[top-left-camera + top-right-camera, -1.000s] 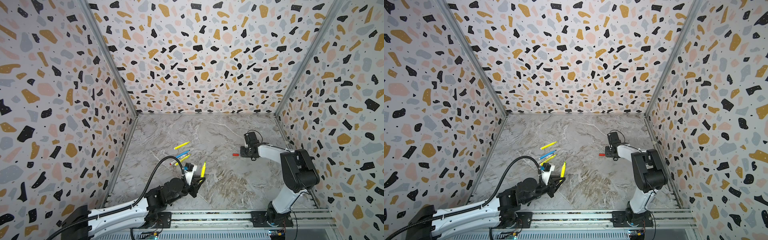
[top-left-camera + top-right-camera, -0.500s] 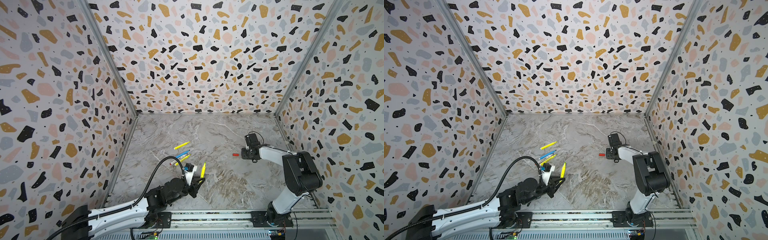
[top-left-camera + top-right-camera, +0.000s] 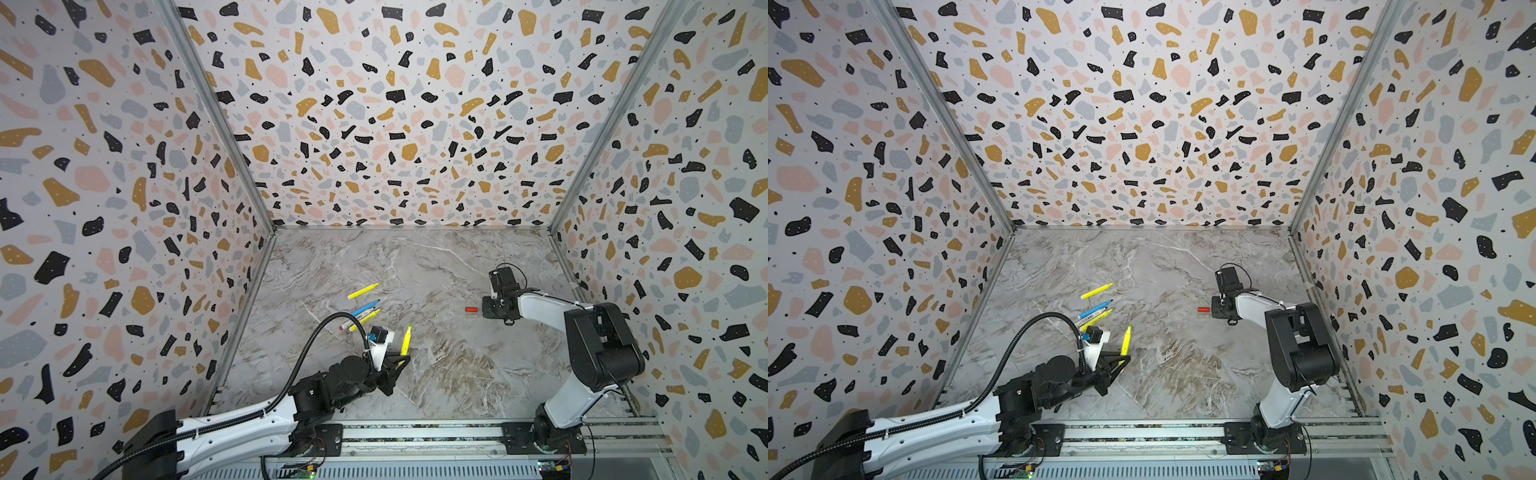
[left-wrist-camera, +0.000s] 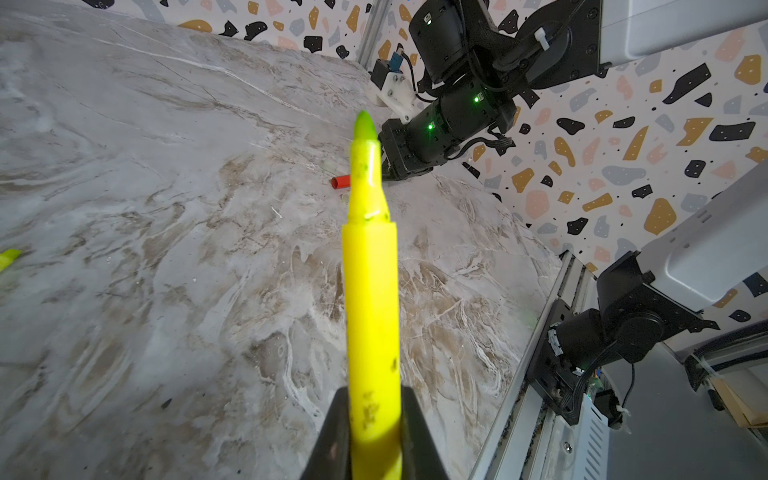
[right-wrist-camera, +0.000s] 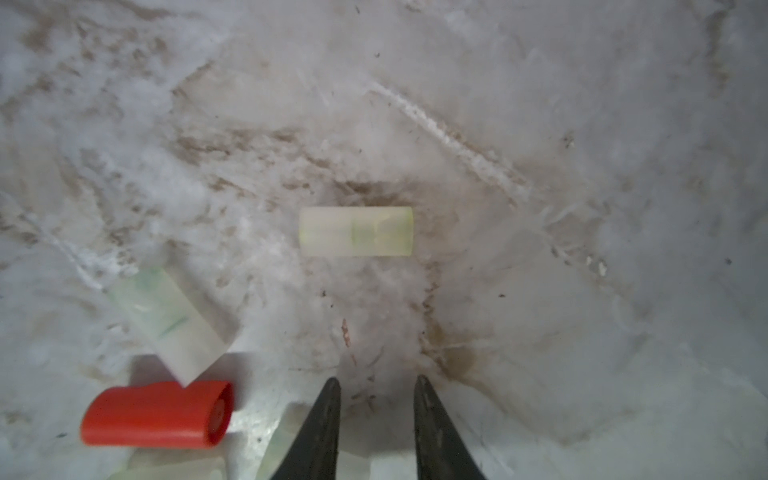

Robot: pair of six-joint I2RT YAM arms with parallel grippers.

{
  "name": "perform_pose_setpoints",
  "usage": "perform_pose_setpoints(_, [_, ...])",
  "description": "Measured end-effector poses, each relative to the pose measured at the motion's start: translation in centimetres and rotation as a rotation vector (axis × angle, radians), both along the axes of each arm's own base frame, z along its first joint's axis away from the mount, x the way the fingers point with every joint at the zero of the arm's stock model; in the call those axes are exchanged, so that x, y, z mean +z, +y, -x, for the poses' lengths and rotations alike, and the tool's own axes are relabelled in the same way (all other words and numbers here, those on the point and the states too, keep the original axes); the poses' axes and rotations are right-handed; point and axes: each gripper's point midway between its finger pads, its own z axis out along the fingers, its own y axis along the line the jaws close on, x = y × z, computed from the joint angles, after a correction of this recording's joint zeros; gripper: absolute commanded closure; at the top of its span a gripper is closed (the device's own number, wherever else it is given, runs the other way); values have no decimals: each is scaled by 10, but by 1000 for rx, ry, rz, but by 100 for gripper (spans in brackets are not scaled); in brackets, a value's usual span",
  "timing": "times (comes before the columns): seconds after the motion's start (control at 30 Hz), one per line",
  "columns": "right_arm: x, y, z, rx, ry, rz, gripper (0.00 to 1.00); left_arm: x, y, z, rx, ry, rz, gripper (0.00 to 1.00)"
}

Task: Insert the pens into the pen caps

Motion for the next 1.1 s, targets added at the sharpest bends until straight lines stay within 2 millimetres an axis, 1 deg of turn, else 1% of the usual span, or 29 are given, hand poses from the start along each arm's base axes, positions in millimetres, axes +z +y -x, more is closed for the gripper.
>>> perform_pose_setpoints(0.07, [0, 0, 0, 0, 1, 1, 65, 0, 0, 0, 0, 1, -1, 94])
perform_pose_setpoints(0.17, [1, 0, 1, -2, 9, 3, 52, 0, 0, 0, 1, 0, -1, 94])
perform_pose_setpoints(0.23, [5, 0, 2, -3, 12, -3, 48, 0, 0, 0, 2, -1, 1, 93])
perform_pose_setpoints(0.33, [21, 3, -6, -6, -7, -47, 41, 2, 1, -1, 5, -4, 4, 93])
perform_pose_setpoints(0.4, [38, 4, -21, -14, -44, -97, 39, 2, 1, -1, 8, -5, 4, 93])
perform_pose_setpoints(0.5, [57, 7, -37, -20, -86, -173, 36, 2, 2, -2, 15, -7, 2, 94])
perform_pose_setpoints(0.57, [63, 8, -42, -22, -97, -207, 35, 1, 3, -3, 19, -8, 0, 94])
perform_pose_setpoints(0.77, [59, 20, -39, -9, -62, -293, 34, 1, 3, -3, 24, -12, -6, 93])
perform_pose_setpoints(0.9, [54, 25, -37, -12, -44, -323, 34, 1, 4, -4, 26, -15, -9, 94])
perform_pose_setpoints(0.97, [50, 25, -37, -17, -37, -331, 34, 1, 4, -4, 28, -17, -10, 94])
perform_pose_setpoints(1.1, [37, 24, -37, -34, -13, -341, 35, 1, 4, -5, 29, -20, -11, 94])
